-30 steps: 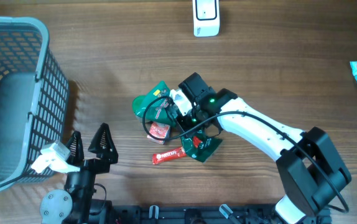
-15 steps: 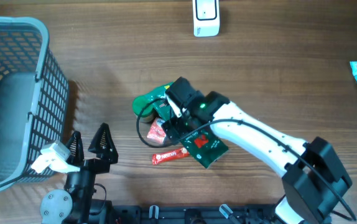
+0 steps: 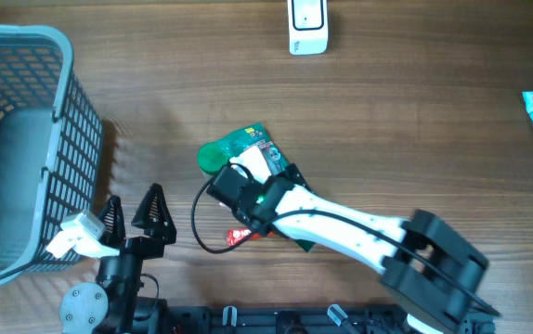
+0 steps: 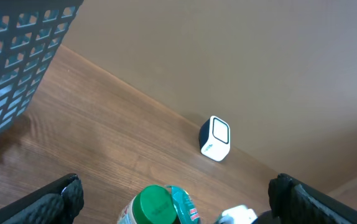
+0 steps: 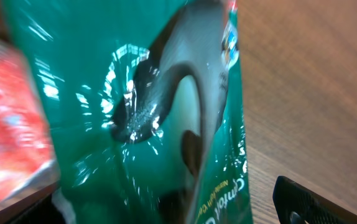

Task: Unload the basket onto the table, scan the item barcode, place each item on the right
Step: 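Lift the glove bag and turn it over with the right gripper, then raise the glove bag upright and move it toward the scanner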

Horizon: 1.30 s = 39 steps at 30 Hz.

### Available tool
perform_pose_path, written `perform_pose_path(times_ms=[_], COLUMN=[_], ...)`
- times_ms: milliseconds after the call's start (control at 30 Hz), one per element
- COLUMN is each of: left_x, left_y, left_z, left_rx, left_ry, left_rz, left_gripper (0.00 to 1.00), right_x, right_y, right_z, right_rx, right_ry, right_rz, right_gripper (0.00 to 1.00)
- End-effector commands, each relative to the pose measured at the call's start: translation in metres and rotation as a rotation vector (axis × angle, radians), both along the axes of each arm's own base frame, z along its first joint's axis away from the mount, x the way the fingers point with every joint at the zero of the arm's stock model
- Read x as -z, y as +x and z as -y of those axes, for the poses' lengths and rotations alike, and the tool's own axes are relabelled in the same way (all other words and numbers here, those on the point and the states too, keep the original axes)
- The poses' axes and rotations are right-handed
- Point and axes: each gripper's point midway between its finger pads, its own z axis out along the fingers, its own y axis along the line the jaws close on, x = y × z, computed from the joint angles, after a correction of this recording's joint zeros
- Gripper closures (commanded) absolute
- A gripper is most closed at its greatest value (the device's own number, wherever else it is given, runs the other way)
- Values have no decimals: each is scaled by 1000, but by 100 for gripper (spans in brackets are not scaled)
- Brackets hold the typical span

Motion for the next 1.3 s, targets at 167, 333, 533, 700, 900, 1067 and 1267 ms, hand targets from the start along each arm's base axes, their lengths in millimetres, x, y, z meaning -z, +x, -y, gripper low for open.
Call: perform_pose_path(times_ms=[167, 333, 533, 700, 900, 1067, 1267], left_x=[1, 1, 1, 1, 1, 1, 1], left_y=[0, 0, 0, 0, 0, 0, 0], left_z=[3, 3, 3, 3, 3, 3, 3], left_rx=[17, 17, 17, 17, 17, 17, 17], left_ry=[6, 6, 6, 6, 6, 6, 6], left_rz=[0, 0, 1, 0, 0, 0, 0], left_gripper=[0, 0, 0, 0, 0, 0, 0], right_x=[26, 5, -110, -180, -208, -210, -210], right_y=[8, 17, 5, -6, -47, -65, -67], right_z=[33, 31, -11, 24, 58, 63, 64], right_rx=[182, 203, -194, -424, -660, -678, -667], right_ry=[-110, -42, 525, 970, 1212, 1211, 1212], right_rz=[56, -11, -301, -453, -492, -543, -555], right_gripper=[52, 95, 96, 96, 96, 95, 96])
